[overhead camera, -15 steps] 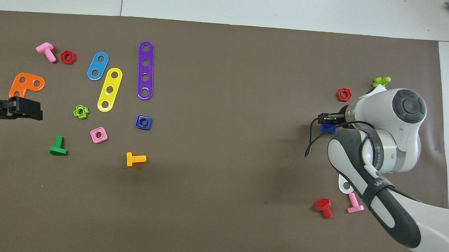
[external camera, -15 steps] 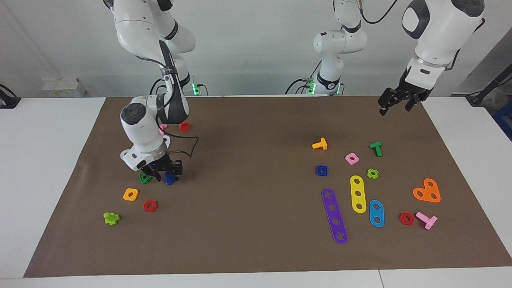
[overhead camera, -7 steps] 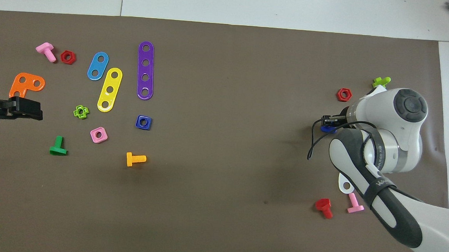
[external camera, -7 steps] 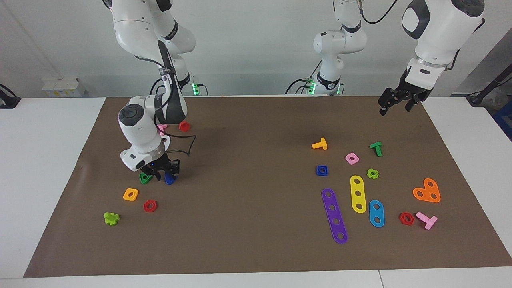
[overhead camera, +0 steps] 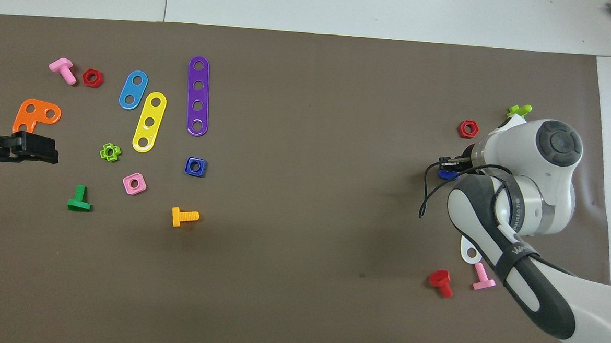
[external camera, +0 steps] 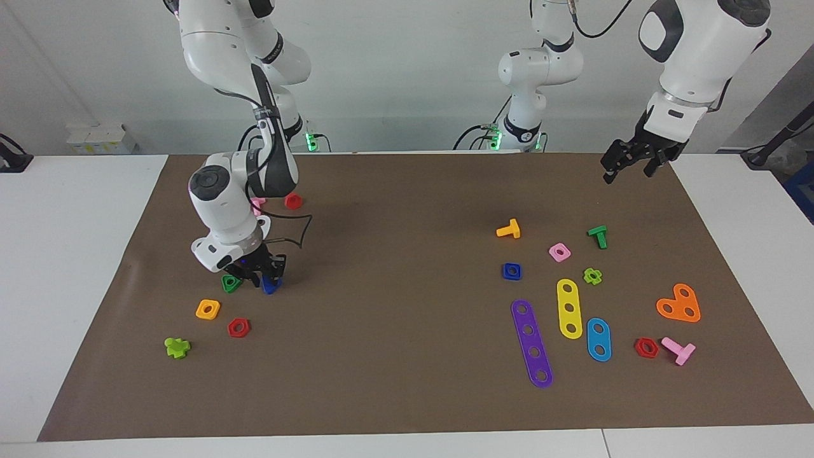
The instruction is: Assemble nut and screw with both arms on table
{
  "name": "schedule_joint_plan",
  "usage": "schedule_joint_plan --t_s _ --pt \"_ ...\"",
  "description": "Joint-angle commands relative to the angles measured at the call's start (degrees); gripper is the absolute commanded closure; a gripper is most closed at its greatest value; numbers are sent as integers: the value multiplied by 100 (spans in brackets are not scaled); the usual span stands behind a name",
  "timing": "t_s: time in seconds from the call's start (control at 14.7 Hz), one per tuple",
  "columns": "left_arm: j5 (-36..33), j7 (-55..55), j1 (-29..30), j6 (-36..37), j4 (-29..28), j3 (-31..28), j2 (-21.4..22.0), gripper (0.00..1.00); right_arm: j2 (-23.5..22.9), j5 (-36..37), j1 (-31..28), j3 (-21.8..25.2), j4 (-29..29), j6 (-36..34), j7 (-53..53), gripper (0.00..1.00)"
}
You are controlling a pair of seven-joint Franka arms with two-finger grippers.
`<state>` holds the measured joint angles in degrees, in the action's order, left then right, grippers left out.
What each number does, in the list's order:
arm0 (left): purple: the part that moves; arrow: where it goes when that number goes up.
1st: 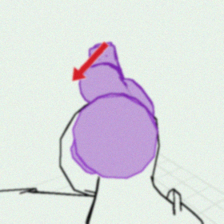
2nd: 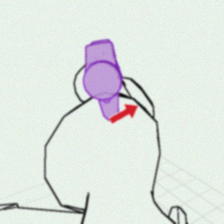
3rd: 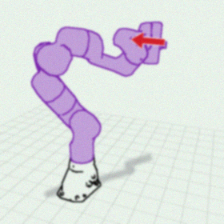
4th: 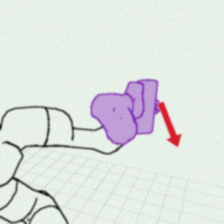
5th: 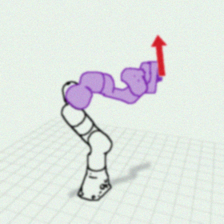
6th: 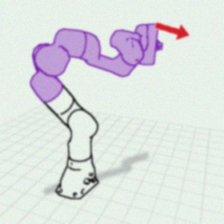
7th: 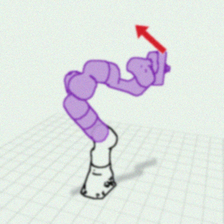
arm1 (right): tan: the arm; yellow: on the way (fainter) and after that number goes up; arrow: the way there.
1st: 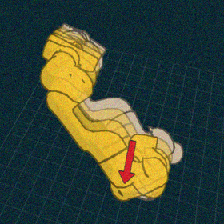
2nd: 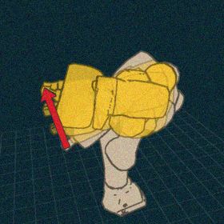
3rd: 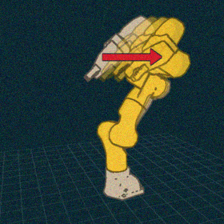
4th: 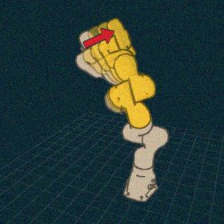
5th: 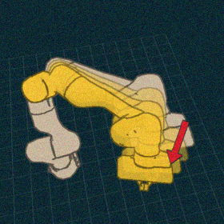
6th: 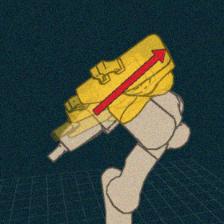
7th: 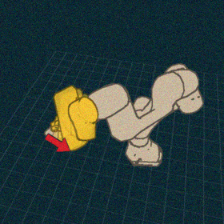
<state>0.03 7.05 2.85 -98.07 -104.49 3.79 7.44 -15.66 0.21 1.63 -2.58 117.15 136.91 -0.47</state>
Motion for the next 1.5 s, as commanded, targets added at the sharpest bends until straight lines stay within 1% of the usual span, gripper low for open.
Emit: schedule_joint_plan --t_s 0.0,0.14,0.2,0.55,0.75,0.95,1.09,1.23,1.3,1.43 --pt "94 33 49 60 -107 16 144 0 125 -136 178 -32 -139 -182 40 100" --pt "94 33 49 60 -107 16 144 0 63 -136 442 -23 -446 -428 -609 100" --pt "94 33 49 60 -107 16 144 0 46 -136 652 -23 -500 -428 -969 100" --pt "94 33 49 60 -107 16 144 0 19 22 1882 -6 -781 -419 -2798 100" --pt "94 33 49 60 -107 16 144 0 -226 145 2278 -6 -1377 -840 -3554 100" --pt "94 33 49 60 -107 16 144 0 -498 233 2613 -14 -1765 -999 -4249 100" --pt "94 33 49 60 -107 7 144 0 -657 269 2745 -6 -1932 -1043 -4426 100" --pt "94 33 49 60 -107 16 144 0 -946 374 2938 -6 -2230 -1262 -4522 100" --pt "94 33 49 60 -107 7 144 0 -1087 409 2983 -6 -2380 -1263 -4767 100" --pt "94 33 49 60 -107 7 144 0 -1097 445 2974 -14 -2337 -1228 -4875 100"
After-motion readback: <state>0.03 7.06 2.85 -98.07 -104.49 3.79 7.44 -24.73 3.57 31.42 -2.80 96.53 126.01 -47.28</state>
